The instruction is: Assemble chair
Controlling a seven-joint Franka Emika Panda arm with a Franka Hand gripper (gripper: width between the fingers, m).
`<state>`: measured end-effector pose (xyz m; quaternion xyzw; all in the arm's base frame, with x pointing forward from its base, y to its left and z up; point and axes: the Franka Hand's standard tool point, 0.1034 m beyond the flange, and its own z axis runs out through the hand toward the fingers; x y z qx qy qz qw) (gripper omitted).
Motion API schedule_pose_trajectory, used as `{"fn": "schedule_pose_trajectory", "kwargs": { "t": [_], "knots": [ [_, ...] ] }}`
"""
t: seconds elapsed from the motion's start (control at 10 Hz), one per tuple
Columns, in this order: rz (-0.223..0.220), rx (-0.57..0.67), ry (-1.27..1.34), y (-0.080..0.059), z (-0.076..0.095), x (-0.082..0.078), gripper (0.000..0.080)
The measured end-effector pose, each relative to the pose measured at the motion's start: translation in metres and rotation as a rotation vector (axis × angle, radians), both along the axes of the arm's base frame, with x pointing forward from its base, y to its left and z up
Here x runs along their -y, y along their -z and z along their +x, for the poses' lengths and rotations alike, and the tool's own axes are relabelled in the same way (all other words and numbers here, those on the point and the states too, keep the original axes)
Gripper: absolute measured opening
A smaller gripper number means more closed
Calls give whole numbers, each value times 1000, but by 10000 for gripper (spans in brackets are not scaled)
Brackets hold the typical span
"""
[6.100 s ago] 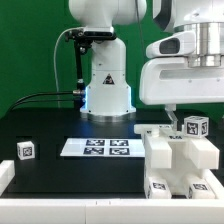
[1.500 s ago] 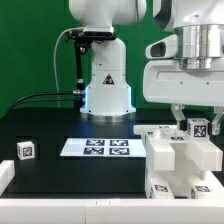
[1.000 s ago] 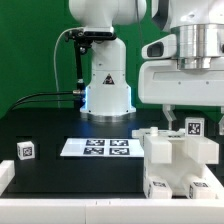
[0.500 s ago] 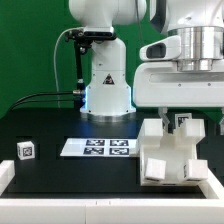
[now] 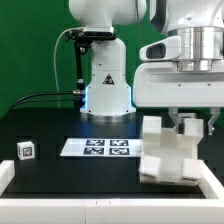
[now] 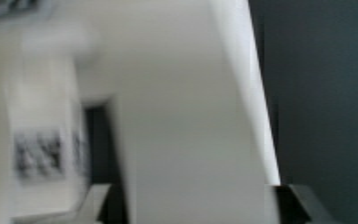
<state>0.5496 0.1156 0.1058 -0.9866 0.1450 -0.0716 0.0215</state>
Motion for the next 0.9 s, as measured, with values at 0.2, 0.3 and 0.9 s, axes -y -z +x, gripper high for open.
{"fn": "schedule_pose_trajectory", "kwargs": {
  "t": [0.2, 0.3, 0.9],
  "knots": [
    [0, 0, 0, 0, 0, 0, 286],
    [0, 0, 0, 0, 0, 0, 286],
    [5, -87, 15, 1, 13, 12, 333]
  ]
}}
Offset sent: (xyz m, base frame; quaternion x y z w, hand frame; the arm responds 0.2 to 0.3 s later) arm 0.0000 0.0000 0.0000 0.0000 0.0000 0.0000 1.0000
